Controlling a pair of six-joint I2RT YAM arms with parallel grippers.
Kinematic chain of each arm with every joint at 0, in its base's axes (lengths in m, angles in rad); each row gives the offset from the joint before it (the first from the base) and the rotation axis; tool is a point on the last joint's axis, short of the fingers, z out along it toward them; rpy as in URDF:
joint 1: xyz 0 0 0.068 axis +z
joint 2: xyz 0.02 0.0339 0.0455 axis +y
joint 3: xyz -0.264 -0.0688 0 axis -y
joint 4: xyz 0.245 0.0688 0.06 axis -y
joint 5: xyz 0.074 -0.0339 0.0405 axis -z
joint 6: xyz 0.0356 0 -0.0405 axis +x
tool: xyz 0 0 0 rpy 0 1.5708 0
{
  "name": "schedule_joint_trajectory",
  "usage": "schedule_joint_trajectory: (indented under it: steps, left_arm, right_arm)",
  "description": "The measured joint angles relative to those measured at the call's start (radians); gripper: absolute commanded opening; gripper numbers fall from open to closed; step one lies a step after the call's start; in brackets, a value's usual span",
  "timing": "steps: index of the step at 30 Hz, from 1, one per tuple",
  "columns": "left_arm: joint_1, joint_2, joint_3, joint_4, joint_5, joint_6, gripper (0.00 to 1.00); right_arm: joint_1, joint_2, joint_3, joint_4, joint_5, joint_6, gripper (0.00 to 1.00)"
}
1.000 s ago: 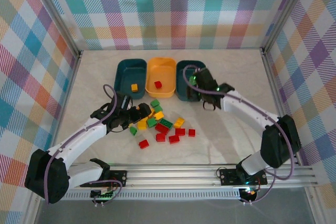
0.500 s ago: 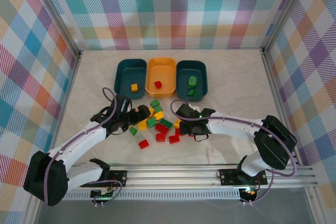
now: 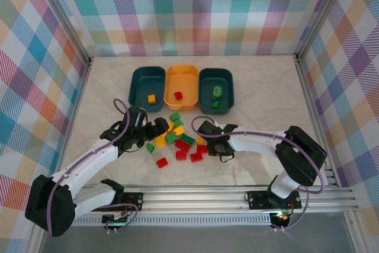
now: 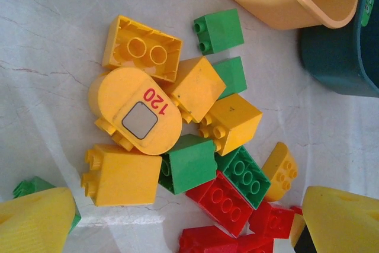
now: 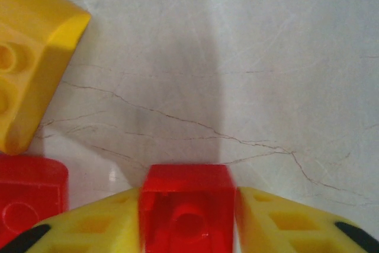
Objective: Sort the legos into containers by color
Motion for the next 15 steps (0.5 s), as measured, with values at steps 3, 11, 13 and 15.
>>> schedule_joint_trajectory:
  steps: [3,11,13,15]
  left_arm:
    - [0.000,0.000,0.000,-0.006,-0.006,0.001,0.98]
    - [0.000,0.000,0.000,-0.046,-0.021,0.018,0.99]
    - [0.000,-0.002,0.000,-0.053,-0.029,0.023,1.00]
    - [0.000,-0.004,0.001,-0.060,-0.036,0.026,1.00]
  right_arm:
    - [0.000,0.000,-0.001,0.005,0.010,-0.007,0.34]
    - [-0.013,0.012,-0.002,0.043,0.013,-0.047,0.39]
    - [-0.013,0.027,-0.010,0.069,0.010,-0.057,0.36]
    - [-0.013,0.030,-0.013,0.080,0.010,-0.068,0.34]
